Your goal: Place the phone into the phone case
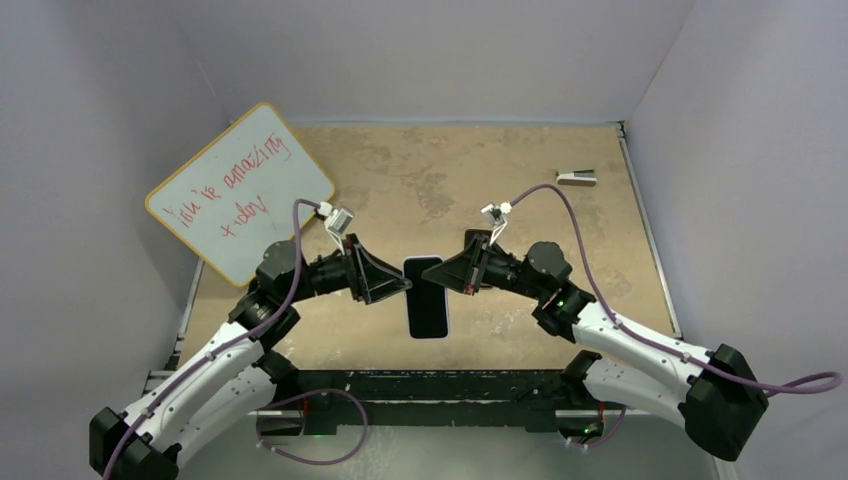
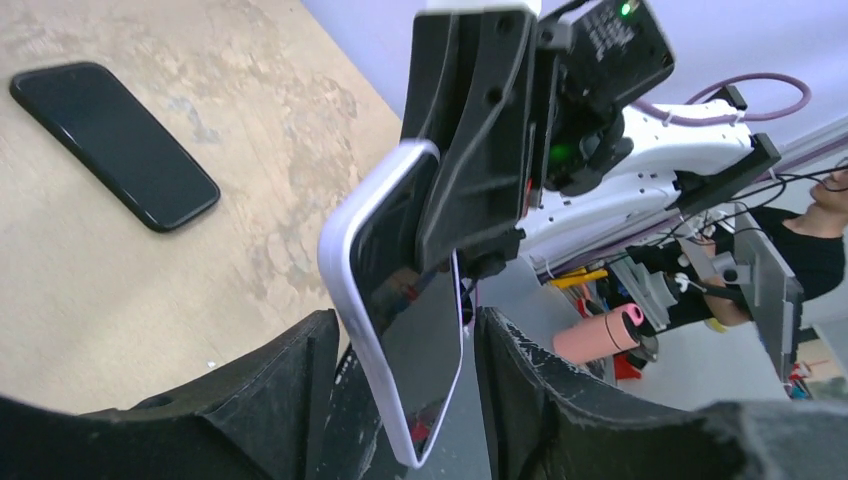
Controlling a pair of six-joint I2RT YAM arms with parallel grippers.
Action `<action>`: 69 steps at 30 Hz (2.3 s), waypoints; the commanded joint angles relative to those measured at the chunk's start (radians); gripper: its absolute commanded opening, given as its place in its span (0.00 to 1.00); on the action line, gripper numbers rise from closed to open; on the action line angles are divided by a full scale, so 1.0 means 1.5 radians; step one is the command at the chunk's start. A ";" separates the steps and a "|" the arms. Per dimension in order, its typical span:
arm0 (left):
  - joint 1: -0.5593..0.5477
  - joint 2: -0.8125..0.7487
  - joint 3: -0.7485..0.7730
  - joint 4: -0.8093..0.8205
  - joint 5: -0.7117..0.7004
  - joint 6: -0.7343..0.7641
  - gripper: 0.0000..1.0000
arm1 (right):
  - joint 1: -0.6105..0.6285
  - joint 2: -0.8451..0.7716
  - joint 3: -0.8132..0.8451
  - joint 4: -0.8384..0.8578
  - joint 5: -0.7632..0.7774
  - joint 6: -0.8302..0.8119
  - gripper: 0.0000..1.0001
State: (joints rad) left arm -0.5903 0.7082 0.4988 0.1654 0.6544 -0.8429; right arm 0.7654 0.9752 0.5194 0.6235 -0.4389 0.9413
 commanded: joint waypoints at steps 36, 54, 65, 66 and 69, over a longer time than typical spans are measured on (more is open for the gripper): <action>0.002 0.055 0.208 -0.397 -0.323 0.357 0.89 | -0.001 0.130 0.019 -0.014 0.104 -0.046 0.00; 0.000 0.008 0.197 -0.418 -0.355 0.369 0.91 | -0.020 0.568 0.252 0.035 0.017 -0.070 0.03; 0.001 0.019 0.198 -0.419 -0.366 0.372 0.92 | -0.079 0.631 0.287 -0.047 0.009 -0.094 0.32; 0.001 0.021 0.199 -0.421 -0.366 0.373 0.92 | -0.084 0.630 0.290 -0.060 0.011 -0.099 0.36; 0.000 0.017 0.202 -0.428 -0.375 0.373 0.92 | -0.099 0.629 0.318 -0.115 0.007 -0.124 0.53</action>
State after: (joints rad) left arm -0.5896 0.7383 0.7765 -0.4801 0.1200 -0.3019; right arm 0.6506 1.9400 0.9222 0.5365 -0.4458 0.8265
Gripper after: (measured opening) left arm 0.917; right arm 0.438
